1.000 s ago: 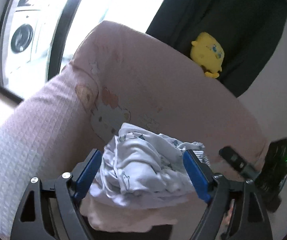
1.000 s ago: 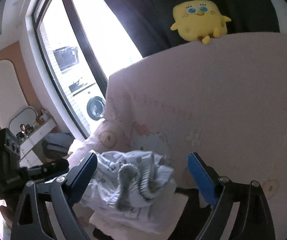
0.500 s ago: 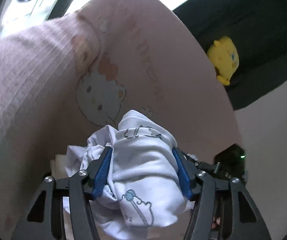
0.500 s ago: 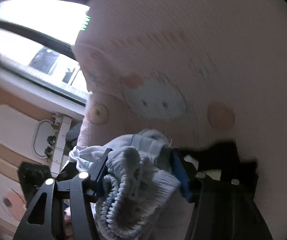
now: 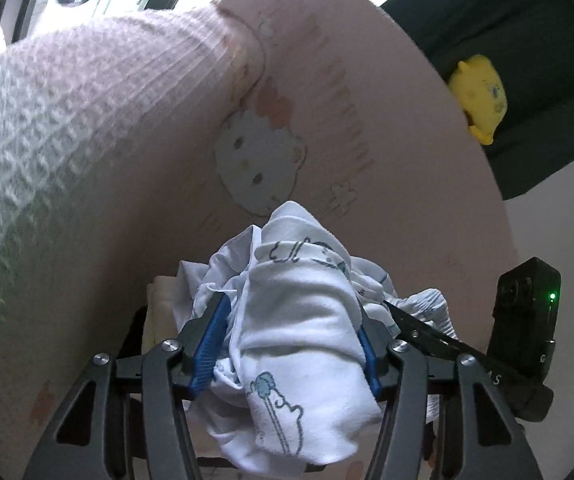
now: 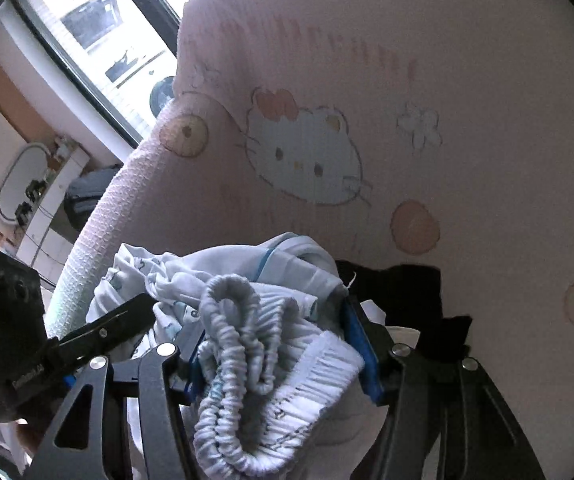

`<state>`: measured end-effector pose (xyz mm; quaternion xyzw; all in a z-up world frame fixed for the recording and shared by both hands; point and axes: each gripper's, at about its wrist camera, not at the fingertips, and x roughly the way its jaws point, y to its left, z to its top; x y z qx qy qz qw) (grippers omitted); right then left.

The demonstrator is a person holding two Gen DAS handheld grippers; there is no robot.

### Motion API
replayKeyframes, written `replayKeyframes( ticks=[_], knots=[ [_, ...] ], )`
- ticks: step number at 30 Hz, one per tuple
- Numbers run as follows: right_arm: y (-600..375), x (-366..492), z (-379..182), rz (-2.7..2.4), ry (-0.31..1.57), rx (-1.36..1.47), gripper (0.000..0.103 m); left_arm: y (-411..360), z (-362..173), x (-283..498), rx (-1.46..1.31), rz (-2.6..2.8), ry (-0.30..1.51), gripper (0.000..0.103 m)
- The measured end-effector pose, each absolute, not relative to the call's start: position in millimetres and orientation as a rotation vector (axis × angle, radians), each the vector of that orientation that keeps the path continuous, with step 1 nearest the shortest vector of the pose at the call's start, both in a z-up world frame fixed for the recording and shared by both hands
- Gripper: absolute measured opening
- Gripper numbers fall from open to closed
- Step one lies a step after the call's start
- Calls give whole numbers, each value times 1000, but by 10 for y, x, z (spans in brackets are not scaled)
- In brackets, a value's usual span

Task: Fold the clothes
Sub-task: 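Lift the white bundle with both grippers and carry it to the clothes stack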

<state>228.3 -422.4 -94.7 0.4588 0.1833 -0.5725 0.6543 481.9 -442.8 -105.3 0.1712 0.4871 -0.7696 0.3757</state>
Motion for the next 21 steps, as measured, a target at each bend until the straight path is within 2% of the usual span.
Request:
replayKeyframes(
  ticks=[5,8,11,21],
  knots=[
    [-4129,2297,-913,-1328,376,976,59,-4303,-973,4777,402,-1989,1141,56],
    [-4055,2264,-846,-1307,292,947,64,-4290,-876,4786,387,-1997,1148,66],
    [-3986,2163,-750,-1315,220,943,82,-4282,-776,4794,375,-2004,1158,76],
    [-3993,1980,-547,-1310,179,939,92,-4361,-617,4748,391,-2000,1153,77]
  ],
)
